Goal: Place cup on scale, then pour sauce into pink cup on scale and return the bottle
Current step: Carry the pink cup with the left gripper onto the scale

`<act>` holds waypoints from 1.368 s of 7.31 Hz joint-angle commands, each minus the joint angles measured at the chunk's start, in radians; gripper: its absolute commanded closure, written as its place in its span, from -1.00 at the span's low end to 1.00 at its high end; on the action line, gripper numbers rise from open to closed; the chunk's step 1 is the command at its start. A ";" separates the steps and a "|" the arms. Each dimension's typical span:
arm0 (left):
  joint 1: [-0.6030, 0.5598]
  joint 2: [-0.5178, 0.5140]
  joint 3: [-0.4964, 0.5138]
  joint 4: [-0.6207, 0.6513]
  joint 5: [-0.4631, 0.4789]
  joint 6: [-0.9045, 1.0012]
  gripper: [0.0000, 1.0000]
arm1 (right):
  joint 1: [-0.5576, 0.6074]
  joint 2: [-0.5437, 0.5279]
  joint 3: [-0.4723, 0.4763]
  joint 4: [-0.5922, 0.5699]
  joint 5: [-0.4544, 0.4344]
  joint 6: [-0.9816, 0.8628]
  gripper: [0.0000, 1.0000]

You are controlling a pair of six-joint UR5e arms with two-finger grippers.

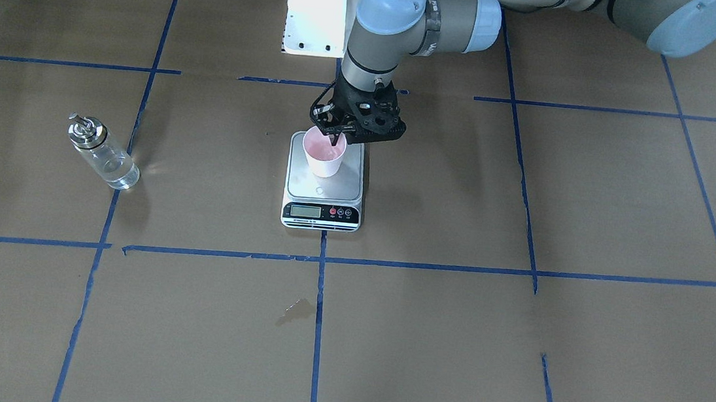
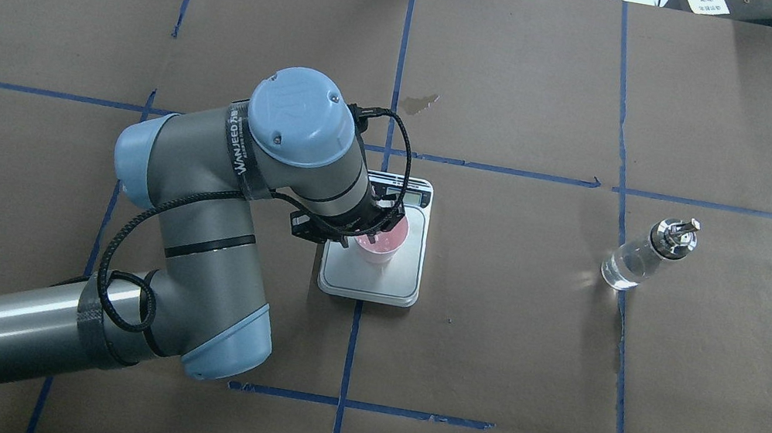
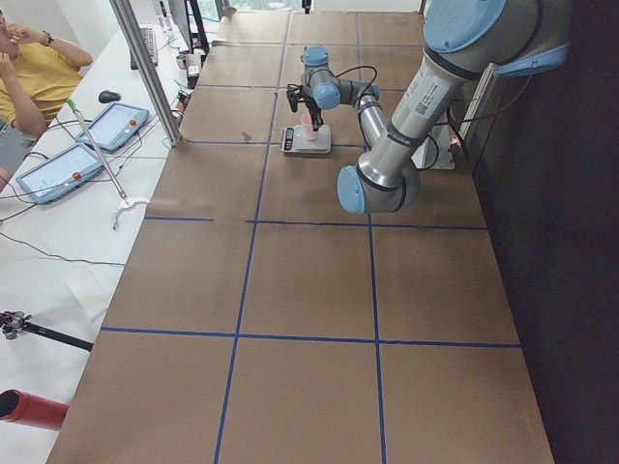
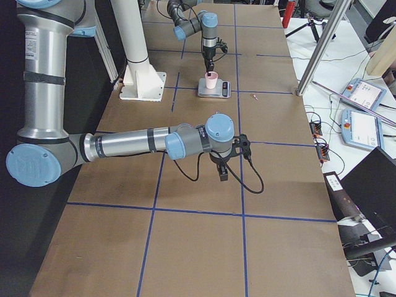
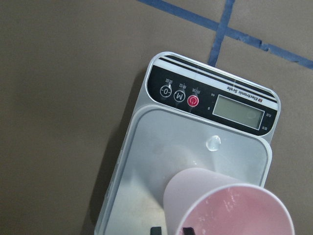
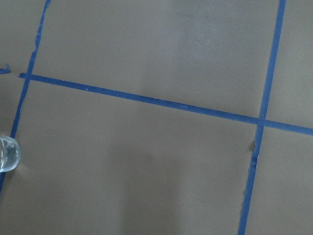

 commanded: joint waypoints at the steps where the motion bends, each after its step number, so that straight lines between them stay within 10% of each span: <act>1: -0.040 0.002 -0.077 -0.002 -0.001 0.003 -0.05 | -0.083 -0.068 0.050 0.198 0.018 0.193 -0.99; 4: -0.053 0.002 -0.097 -0.001 0.002 0.001 -0.08 | -0.210 -0.217 0.064 0.834 -0.068 0.700 -0.99; 8: -0.071 0.026 -0.105 -0.002 0.028 0.001 -0.08 | -0.422 -0.316 0.147 0.913 -0.358 0.758 -0.99; 10: -0.072 0.026 -0.105 -0.001 0.030 0.001 -0.08 | -0.683 -0.325 0.150 0.913 -0.769 0.770 -1.00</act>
